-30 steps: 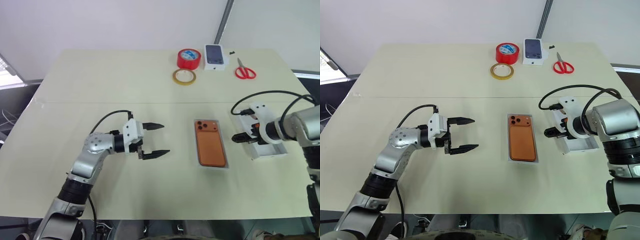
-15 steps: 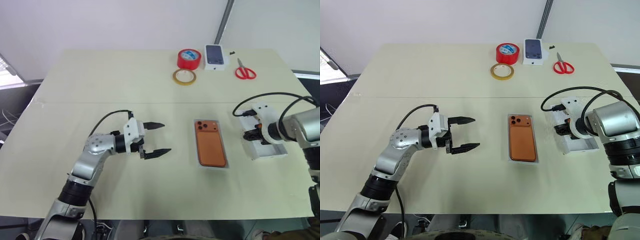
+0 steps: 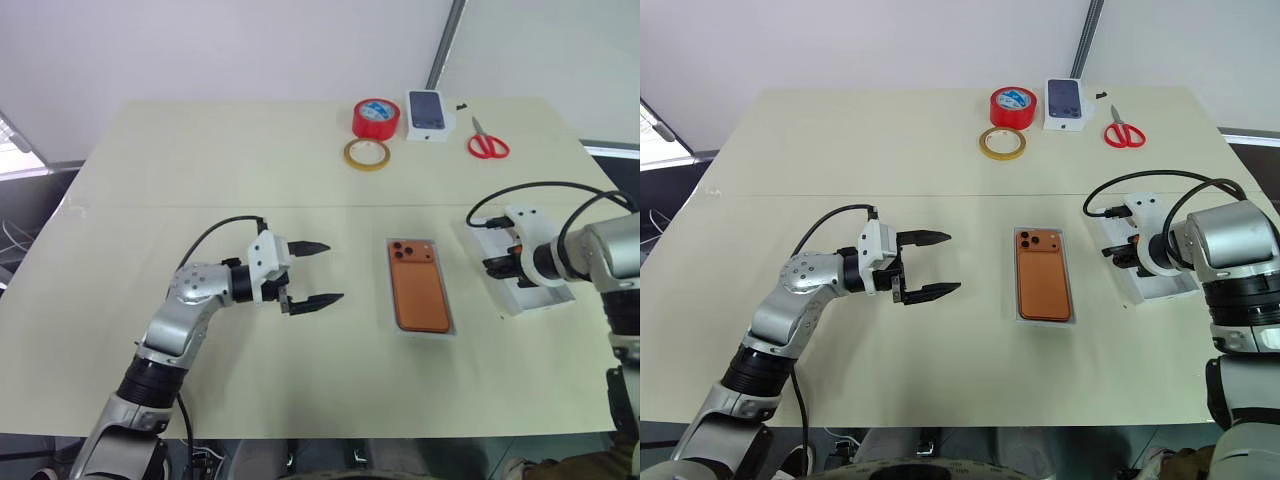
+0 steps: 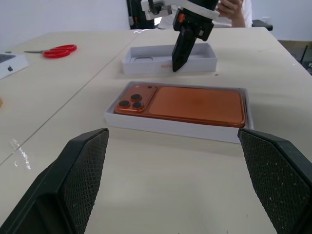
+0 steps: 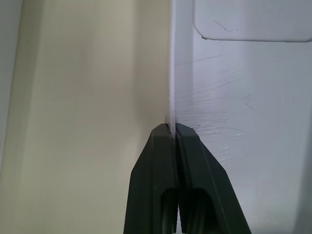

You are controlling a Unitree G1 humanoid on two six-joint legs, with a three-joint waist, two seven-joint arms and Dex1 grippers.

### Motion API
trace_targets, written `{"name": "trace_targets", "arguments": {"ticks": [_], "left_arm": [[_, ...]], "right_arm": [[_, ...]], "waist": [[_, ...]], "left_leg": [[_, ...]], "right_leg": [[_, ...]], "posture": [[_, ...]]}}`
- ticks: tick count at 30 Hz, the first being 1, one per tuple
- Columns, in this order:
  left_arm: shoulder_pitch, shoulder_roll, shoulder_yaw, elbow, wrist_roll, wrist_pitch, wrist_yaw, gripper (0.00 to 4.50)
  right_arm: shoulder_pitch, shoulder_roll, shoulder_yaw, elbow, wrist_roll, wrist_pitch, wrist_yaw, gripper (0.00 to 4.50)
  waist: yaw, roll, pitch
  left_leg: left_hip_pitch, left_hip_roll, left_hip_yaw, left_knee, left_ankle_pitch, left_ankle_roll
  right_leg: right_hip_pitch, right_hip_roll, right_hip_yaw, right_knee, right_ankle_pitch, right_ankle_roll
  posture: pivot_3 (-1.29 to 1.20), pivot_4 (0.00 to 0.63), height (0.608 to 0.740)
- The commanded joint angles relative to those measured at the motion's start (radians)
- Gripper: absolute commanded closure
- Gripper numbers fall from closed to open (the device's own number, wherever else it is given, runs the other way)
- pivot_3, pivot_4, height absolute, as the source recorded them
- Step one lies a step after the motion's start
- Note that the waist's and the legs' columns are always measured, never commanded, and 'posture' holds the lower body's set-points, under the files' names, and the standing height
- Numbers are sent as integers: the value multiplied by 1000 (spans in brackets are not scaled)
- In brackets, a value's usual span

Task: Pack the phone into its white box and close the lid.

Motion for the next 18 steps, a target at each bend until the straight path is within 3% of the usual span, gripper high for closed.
{"name": "trace_targets", "arguments": {"ticks": [1, 10, 15, 18], "left_arm": [[-26, -1, 22, -3, -25, 1, 3, 0], [-63, -4, 32, 33, -40, 13, 10, 0], [-73, -13, 31, 35, -44, 23, 20, 0], [-82, -21, 36, 32, -50, 36, 29, 0]], "right_arm": [[-74, 32, -78, 35, -24, -44, -39, 4476], [-186, 236, -385, 49, 5, -152, -161, 4476], [-265, 515, -723, -128, 153, -75, -231, 4476], [-239, 690, -862, -298, 230, 31, -256, 4476]], "waist": [[-1, 0, 0], [-14, 1, 0], [-20, 1, 0], [-13, 2, 0]], "left_leg": [[0, 0, 0, 0, 0, 0], [-6, 0, 0, 0, 3, -4], [-10, 0, 1, 0, 3, -6], [-12, 0, 1, -1, 5, -8]], "right_leg": [[0, 0, 0, 0, 0, 0], [-6, 0, 0, 2, 0, 0], [-11, 1, 0, 4, 0, 0], [-16, 1, 0, 9, 0, 0]], "posture": [[0, 150, 740], [0, 150, 740], [0, 150, 740], [0, 150, 740]]}}
